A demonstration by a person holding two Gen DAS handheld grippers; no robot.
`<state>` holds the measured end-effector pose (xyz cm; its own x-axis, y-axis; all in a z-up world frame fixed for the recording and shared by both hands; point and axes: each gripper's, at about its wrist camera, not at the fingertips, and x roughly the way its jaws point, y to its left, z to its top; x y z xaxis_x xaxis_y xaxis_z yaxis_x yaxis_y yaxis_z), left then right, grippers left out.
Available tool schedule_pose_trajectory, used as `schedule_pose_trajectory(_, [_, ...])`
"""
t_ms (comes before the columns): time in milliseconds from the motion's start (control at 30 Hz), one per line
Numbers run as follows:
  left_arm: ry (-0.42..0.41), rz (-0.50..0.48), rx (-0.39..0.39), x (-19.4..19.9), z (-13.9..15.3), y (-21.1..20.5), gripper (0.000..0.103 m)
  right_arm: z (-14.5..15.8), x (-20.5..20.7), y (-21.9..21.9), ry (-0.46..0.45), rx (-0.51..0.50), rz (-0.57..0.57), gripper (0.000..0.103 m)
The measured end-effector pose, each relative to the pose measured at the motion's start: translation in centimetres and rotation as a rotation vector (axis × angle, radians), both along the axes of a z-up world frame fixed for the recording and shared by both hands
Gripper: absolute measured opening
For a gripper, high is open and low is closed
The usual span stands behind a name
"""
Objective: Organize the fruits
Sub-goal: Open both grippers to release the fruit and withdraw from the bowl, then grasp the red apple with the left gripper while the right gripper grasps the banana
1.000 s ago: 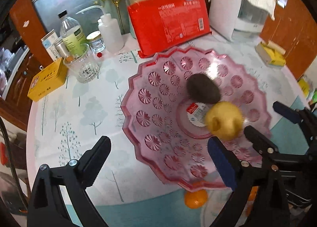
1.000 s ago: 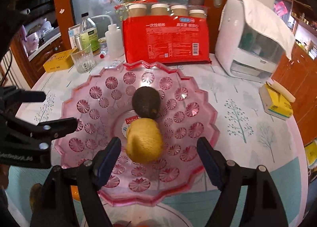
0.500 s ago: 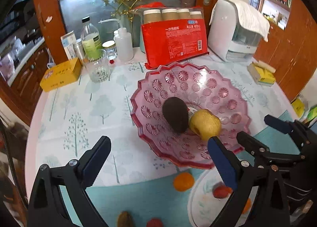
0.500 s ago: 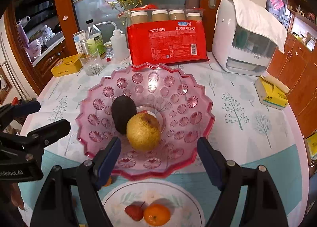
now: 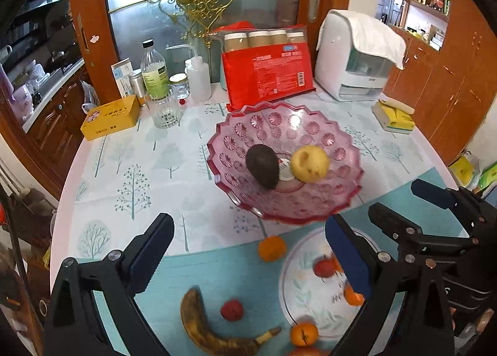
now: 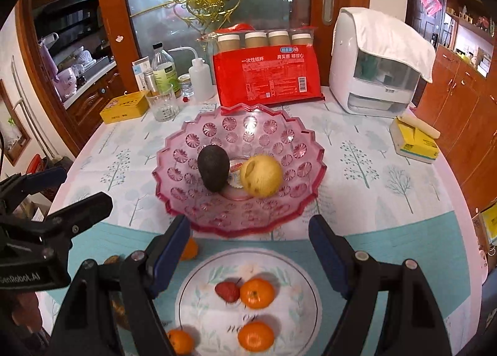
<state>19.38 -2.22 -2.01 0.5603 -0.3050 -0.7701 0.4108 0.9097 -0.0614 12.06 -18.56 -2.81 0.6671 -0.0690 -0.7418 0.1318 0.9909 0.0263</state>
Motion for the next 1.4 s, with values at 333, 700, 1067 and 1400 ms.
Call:
schedule_pose_trajectory(333, [0.009,0.019,0.007,-6.1,1.4,-0.3,0.098,2.0,-5.8,-0.3,-0.040,0.019,0.006,0.080])
schedule_pose_trajectory(700, [0.005,0.061,-0.008,-11.3,1.4,-0.1,0.097,2.6,-10.9,-1.6,-0.058,0.007,0.030,0.080])
schedule_pose_trajectory(1067, [0.039,0.083,0.042,-14.8,-2.1,0.9,0.097,-0.4,-12.9,-1.6,0.015,0.014,0.059,0.079])
schedule_pose_trajectory(1400, [0.127,0.109,0.039,-16.3,-7.4,1.8,0.098,-4.5,-13.7,-1.8,0.090,0.049,0.052,0.079])
